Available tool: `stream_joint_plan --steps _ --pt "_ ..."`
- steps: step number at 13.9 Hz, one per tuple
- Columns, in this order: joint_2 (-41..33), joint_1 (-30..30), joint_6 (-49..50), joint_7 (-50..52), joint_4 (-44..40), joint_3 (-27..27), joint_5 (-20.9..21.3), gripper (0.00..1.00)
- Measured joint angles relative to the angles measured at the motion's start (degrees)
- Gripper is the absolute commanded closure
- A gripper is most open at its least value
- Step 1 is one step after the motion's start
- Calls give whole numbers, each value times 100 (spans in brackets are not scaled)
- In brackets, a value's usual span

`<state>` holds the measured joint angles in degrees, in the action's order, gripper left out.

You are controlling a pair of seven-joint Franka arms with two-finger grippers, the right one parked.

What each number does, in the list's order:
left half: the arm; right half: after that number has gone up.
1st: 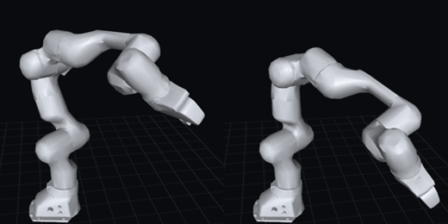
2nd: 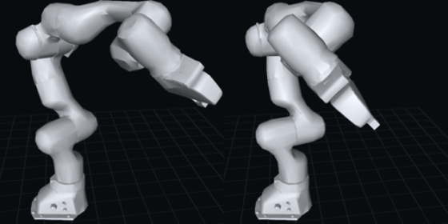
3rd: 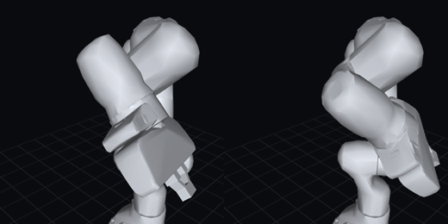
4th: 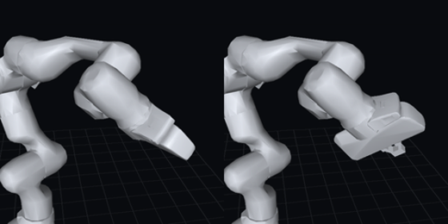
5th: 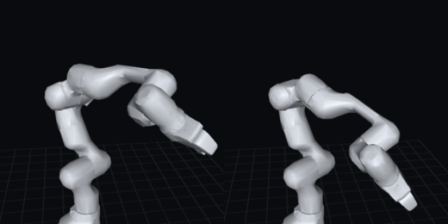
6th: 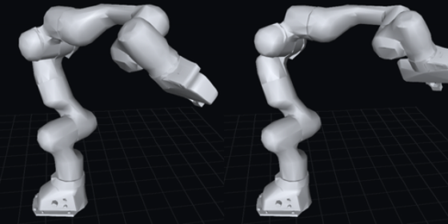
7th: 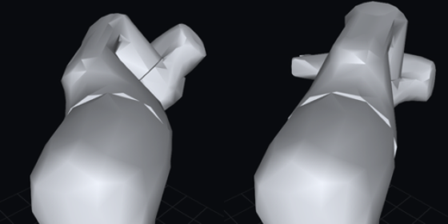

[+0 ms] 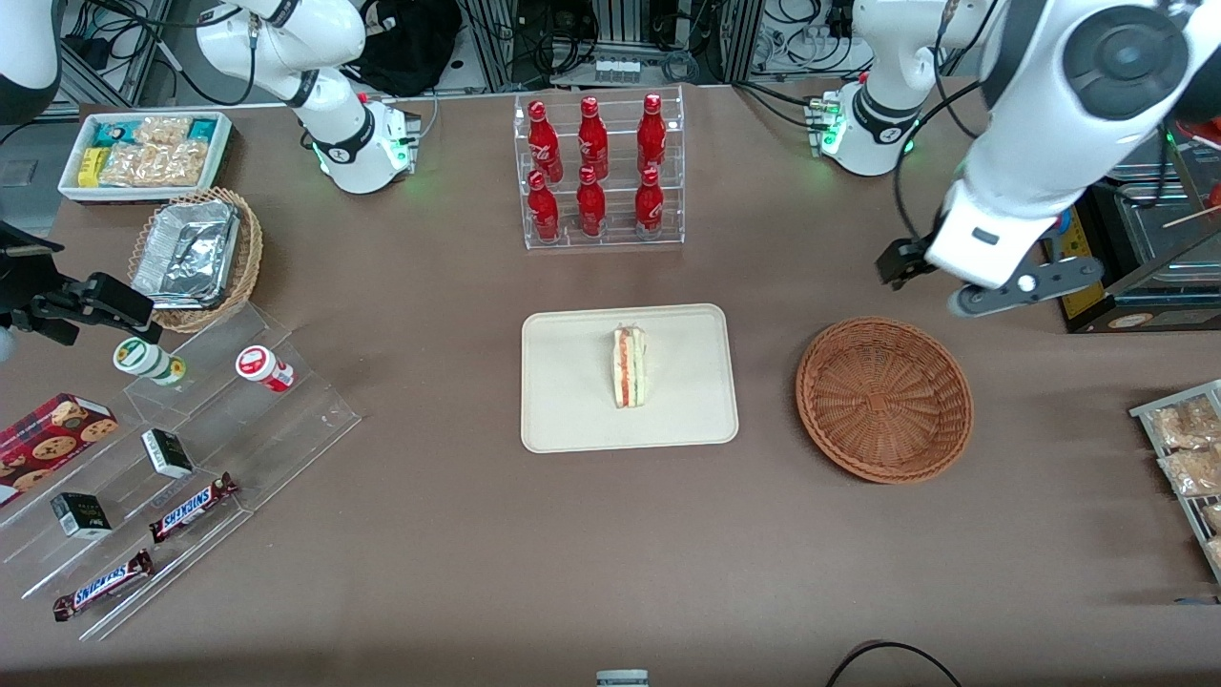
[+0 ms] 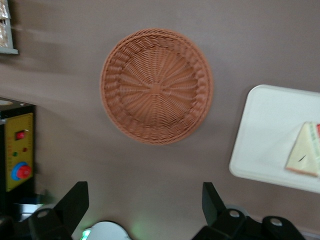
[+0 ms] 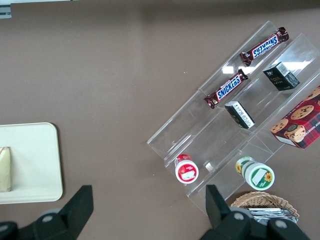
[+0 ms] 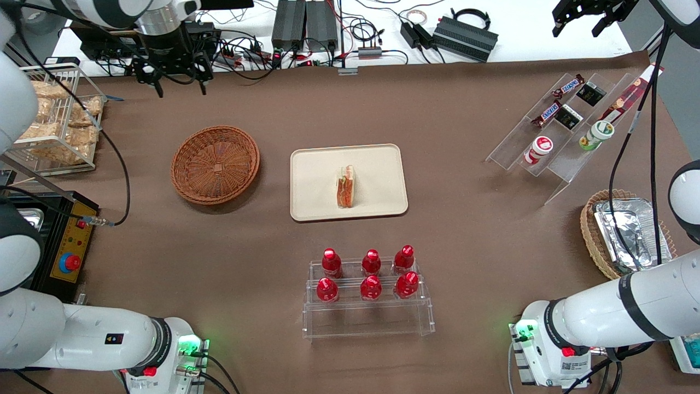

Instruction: Place sandwich from basket to tray

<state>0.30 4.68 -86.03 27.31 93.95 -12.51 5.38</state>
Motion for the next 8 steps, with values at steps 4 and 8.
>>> stream_joint_plan --steps 4,8 --pt "-281 -529 116 -797 167 9 -132 0" --pt "-269 -750 103 -1130 125 16 -181 0"
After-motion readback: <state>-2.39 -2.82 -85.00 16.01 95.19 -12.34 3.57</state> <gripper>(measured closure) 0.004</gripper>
